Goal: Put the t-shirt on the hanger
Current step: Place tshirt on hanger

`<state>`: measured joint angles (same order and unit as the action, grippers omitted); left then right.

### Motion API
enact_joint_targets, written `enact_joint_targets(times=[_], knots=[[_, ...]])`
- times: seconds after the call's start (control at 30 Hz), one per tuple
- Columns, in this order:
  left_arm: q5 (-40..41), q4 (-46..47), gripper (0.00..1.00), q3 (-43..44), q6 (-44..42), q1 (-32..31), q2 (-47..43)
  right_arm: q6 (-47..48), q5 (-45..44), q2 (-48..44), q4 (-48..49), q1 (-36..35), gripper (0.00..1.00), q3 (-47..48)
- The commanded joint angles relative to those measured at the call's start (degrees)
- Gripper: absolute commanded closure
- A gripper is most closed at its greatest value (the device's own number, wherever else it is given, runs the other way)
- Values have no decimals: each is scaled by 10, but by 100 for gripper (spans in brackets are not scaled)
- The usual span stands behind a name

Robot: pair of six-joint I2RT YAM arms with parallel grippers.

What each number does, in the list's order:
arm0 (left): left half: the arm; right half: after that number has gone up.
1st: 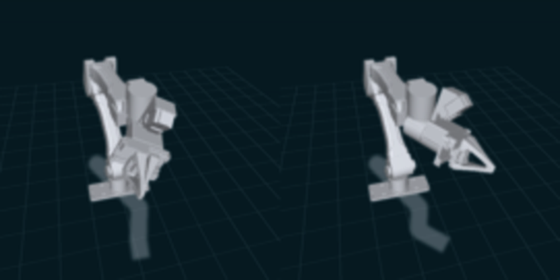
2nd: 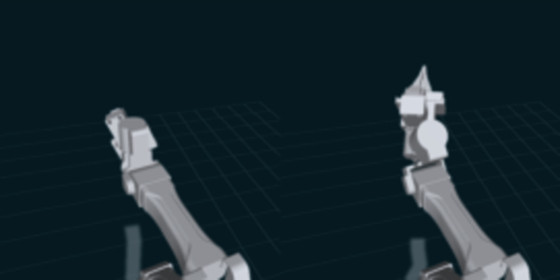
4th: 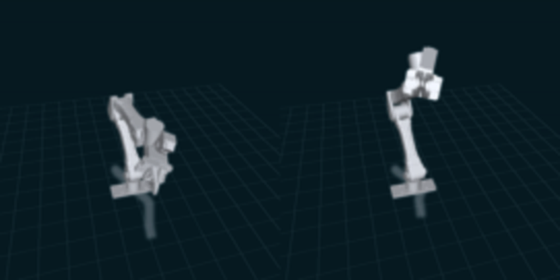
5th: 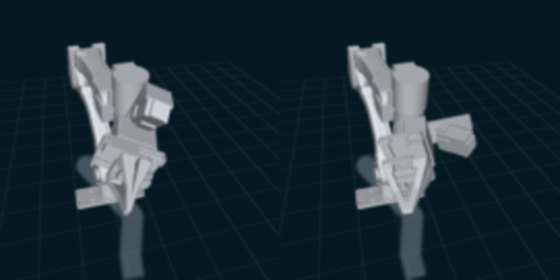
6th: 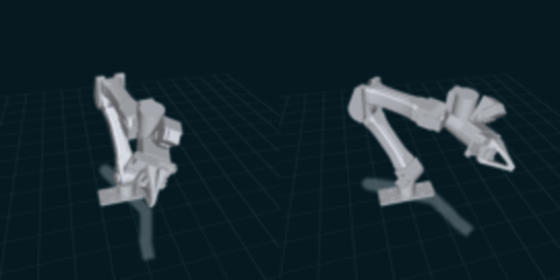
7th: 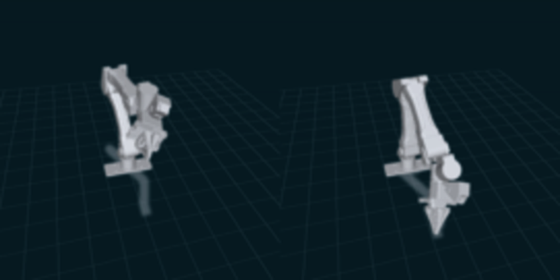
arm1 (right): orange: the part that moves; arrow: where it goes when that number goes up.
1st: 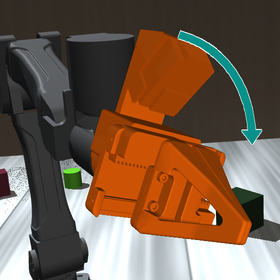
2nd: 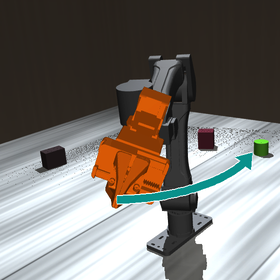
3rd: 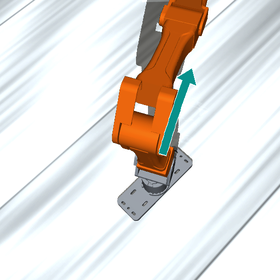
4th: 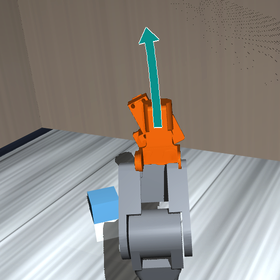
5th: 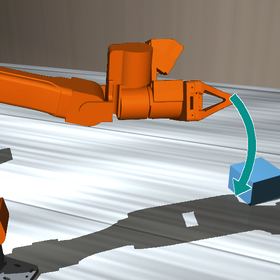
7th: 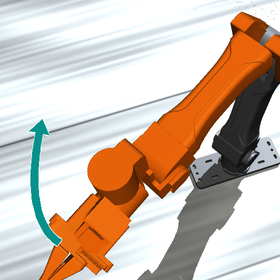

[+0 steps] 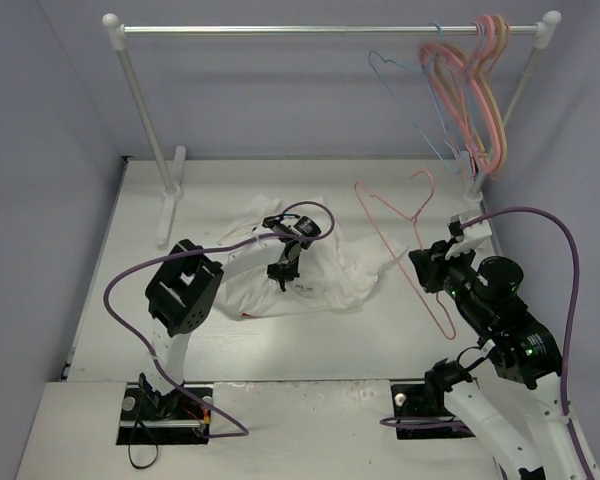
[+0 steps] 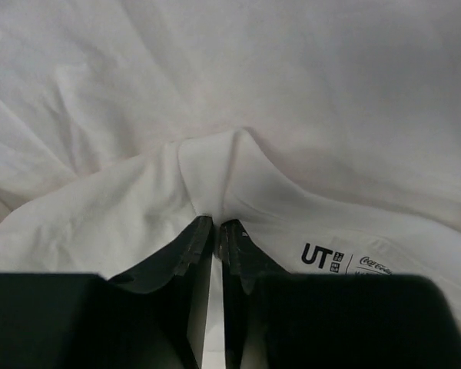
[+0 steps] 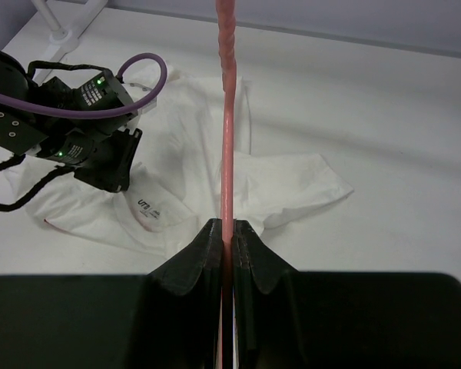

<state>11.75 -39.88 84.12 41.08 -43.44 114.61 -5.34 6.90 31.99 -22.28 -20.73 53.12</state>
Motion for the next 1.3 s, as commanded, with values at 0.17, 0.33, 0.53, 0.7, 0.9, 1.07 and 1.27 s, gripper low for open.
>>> enact_joint_targets(times=[0.17, 0.33, 0.53, 0.7, 0.9, 1.07, 1.27], knots=[[52, -56, 95, 29, -34, 5, -89, 2, 59, 15, 44, -3, 100, 15], [78, -64, 95, 39, -146, 23, -155, -20, 105, 33, 77, -3, 100, 9], [48, -50, 100, 59, -260, 60, -213, -31, 106, 48, 93, -3, 100, 7], [-32, -50, 78, 10, -198, 41, -196, -27, 80, 43, 82, -3, 100, 8], [-25, -16, 46, -79, -88, 50, -229, -20, 72, 42, 68, -3, 100, 7], [-16, -30, 46, -47, -65, 51, -208, -17, 64, 38, 63, -3, 100, 6], [1, -39, 46, 3, -49, 51, -163, -17, 58, 30, 66, -3, 100, -3]])
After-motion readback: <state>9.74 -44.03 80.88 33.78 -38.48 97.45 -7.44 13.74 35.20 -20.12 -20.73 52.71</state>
